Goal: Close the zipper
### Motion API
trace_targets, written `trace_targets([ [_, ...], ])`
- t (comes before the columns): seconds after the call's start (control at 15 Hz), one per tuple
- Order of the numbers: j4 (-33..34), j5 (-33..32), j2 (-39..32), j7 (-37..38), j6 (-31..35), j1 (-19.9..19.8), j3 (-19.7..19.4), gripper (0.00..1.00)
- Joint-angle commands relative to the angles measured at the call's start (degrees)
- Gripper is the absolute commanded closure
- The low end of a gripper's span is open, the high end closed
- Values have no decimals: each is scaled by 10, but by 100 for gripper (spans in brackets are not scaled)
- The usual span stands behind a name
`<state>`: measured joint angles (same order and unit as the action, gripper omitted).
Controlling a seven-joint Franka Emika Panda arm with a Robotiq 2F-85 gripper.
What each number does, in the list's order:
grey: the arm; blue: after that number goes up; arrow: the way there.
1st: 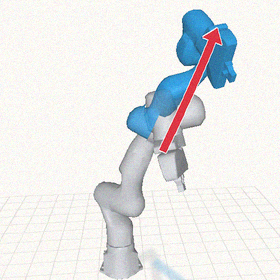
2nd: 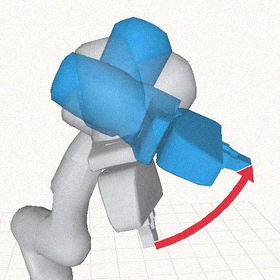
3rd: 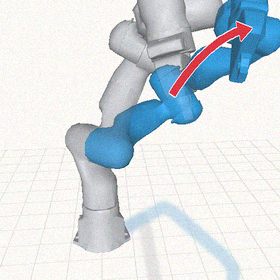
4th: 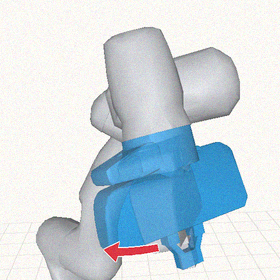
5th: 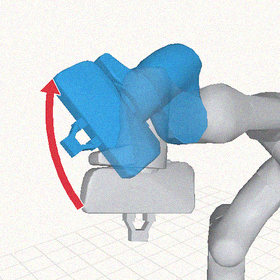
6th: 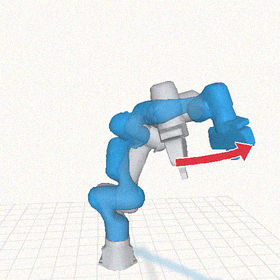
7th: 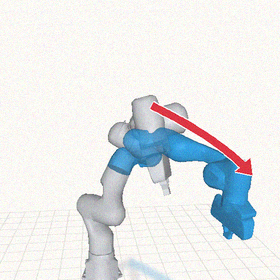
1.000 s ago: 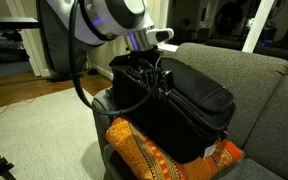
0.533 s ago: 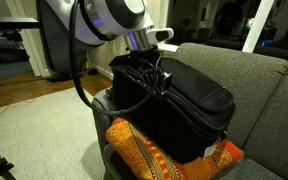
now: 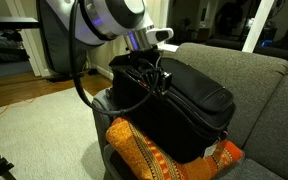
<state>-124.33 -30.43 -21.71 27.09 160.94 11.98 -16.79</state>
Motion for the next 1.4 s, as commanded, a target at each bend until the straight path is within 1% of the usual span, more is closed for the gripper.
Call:
trace_targets([
  [0.0, -5, -14, 3, 0, 4, 9, -11, 44],
  [0.4, -2, -11, -2, -5, 8, 6, -8, 5],
  [0.47, -1, -10, -2, -6, 9, 5, -7, 2],
  [0.53, -1, -9, -3, -8, 9, 4, -6, 0],
  [0.93, -1, 9, -10, -38, 7, -5, 12, 0],
  [1.0, -2, 18, -11, -54, 7, -11, 20, 0],
  [1.33, 5, 26, -12, -117, 6, -25, 33, 0],
])
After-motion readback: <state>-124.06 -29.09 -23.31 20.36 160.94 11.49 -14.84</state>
